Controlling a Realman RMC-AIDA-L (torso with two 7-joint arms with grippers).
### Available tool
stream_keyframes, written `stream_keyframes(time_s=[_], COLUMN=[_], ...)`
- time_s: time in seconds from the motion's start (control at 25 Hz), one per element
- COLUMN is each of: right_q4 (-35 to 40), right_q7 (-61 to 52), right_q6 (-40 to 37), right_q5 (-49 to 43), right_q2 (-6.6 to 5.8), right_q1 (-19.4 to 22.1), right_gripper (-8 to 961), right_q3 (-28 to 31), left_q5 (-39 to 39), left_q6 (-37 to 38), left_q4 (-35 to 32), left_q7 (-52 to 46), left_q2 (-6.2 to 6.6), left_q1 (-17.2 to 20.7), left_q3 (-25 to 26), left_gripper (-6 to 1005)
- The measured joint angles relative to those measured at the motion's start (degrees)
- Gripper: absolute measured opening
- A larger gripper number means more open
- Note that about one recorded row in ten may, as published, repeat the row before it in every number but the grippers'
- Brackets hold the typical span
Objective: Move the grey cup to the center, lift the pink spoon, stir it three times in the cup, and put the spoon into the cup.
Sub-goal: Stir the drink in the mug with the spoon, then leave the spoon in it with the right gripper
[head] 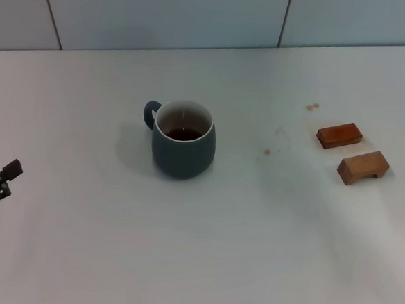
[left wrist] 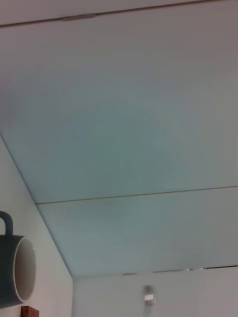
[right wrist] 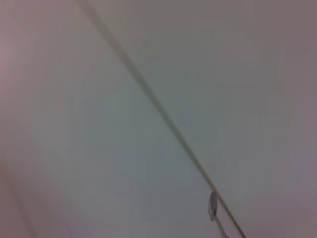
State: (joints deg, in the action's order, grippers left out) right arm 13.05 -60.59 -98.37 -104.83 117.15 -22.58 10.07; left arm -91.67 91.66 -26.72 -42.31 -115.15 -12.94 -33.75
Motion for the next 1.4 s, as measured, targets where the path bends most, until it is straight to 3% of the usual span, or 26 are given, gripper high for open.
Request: stream_keyframes(time_s=[0.12, 0.16, 0.2, 0.36, 0.44, 0.52, 0.56, 0.6, 0.64, 0.68, 0.72, 0.76, 0.8, 1.08, 1.16, 1.4], right_q4=[5.5, 9.8, 9.8, 21.5, 24.4, 30.0, 33.7, 33.7, 35.2, 35.2, 35.5, 35.7, 35.8, 36.5, 35.4, 34.2], right_q7=[-1.1, -7.0, -7.0, -26.0, -29.9, -36.1, -41.3, -41.3, -45.6, -45.6, -48.2, -53.3, -55.6, -62.7, -63.9, -66.0], right_q6=[-5.1, -6.7, -6.7, -10.6, -10.8, -10.5, -10.1, -10.1, -9.7, -9.7, -9.5, -9.0, -8.9, -8.9, -8.9, -7.9], right_q5=[-0.3, -0.3, -0.3, 0.5, 0.5, 0.6, 0.4, 0.4, 0.2, 0.2, 0.0, -0.9, -2.2, -15.2, -21.1, -26.4], right_q2=[-2.44, -4.66, -4.66, -9.58, -10.07, -10.97, -12.16, -12.16, -13.60, -13.60, -14.48, -16.11, -16.71, -17.62, -17.19, -15.79], right_q1=[-3.6, -5.7, -5.7, -10.9, -12.0, -13.9, -15.8, -15.8, -17.6, -17.6, -18.6, -20.9, -22.2, -29.6, -33.0, -37.3], right_gripper=[110, 110, 110, 110, 110, 110, 110, 110, 110, 110, 110, 110, 110, 109, 109, 109], right_q3=[-2.5, -6.6, -6.6, -15.7, -17.5, -21.9, -27.4, -27.4, -32.3, -32.3, -34.6, -38.7, -40.3, -45.8, -49.5, -54.8], left_q5=[0.0, 0.0, 0.0, 0.0, 0.0, 0.0, 0.0, 0.0, 0.0, -0.1, -0.1, -0.1, -0.1, -0.1, 0.0, 0.0], left_q6=[-0.1, -0.1, -0.2, -0.2, -0.3, -0.3, -0.3, -0.3, -0.3, -0.3, -0.3, -0.3, -0.2, -0.1, -0.1, -0.2], left_q4=[0.0, 0.0, 0.0, 0.0, 0.0, 0.0, 0.0, 0.0, 0.0, 0.0, 0.0, 0.0, 0.0, 0.0, 0.0, 0.0], left_q7=[-0.1, -0.2, -0.3, -0.5, -0.5, -0.5, -0.5, -0.5, -0.5, -0.6, -0.6, -0.6, -0.6, -0.6, -0.6, -0.6], left_q2=[-0.29, -0.34, -0.36, -0.42, -0.44, -0.44, -0.44, -0.44, -0.43, -0.43, -0.42, -0.42, -0.44, -0.63, -0.78, -1.06], left_q1=[-0.3, -0.4, -0.5, -0.7, -0.8, -0.9, -0.9, -0.9, -0.9, -1.0, -1.0, -1.0, -1.0, -1.0, -1.2, -1.5], left_q3=[0.0, 0.0, 0.0, 0.0, 0.0, 0.0, 0.0, 0.0, 0.0, 0.0, 0.0, 0.0, 0.0, 0.0, 0.0, 0.0], left_gripper=[844, 844, 844, 844, 844, 844, 844, 844, 844, 844, 844, 844, 844, 844, 844, 844])
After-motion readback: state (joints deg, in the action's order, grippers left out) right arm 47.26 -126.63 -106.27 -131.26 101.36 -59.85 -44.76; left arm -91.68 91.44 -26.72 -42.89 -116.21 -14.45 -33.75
